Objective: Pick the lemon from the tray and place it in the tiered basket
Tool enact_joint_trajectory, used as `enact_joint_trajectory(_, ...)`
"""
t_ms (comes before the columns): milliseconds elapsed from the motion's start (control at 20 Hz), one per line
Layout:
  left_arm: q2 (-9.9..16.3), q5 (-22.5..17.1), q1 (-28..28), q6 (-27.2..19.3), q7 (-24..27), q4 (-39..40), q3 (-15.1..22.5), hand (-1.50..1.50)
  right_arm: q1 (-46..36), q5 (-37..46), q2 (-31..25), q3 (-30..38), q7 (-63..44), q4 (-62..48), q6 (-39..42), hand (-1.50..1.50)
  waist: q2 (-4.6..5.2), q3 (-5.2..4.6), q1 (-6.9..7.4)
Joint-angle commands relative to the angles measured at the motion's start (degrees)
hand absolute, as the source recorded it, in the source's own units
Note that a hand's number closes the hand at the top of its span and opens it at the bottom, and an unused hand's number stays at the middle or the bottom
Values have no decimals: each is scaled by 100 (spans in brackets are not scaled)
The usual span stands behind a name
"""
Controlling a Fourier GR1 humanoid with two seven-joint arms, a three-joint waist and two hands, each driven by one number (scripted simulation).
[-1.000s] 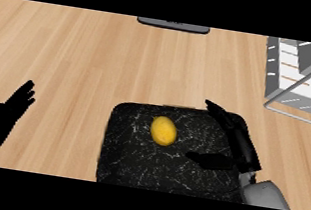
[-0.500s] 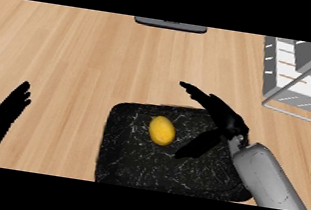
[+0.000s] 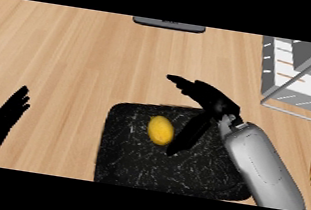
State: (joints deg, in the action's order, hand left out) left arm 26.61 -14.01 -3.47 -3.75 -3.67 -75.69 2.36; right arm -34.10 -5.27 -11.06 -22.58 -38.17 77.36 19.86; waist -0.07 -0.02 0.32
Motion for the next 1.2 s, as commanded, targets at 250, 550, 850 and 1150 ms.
enact_joint_trajectory(250,-33,116,6,361,18,156,-341,0,-4,438,-42,230,-579,-207,628,-150,7,2,0)
enact_joint_trajectory(550,-14,170,-24,385,-442,-470,-576,0,561,595,139,395,-533,-40,766,-150,0,4,-9)
enact_joint_trajectory(850,-253,465,165,445,-431,-219,-671,0,565,592,25,954,-4,-407,1337,-150,7,3,-14)
enact_joint_trajectory(1150,-455,644,277,689,-3,339,-823,0,720,1181,485,868,514,-704,1048,-150,12,2,-17)
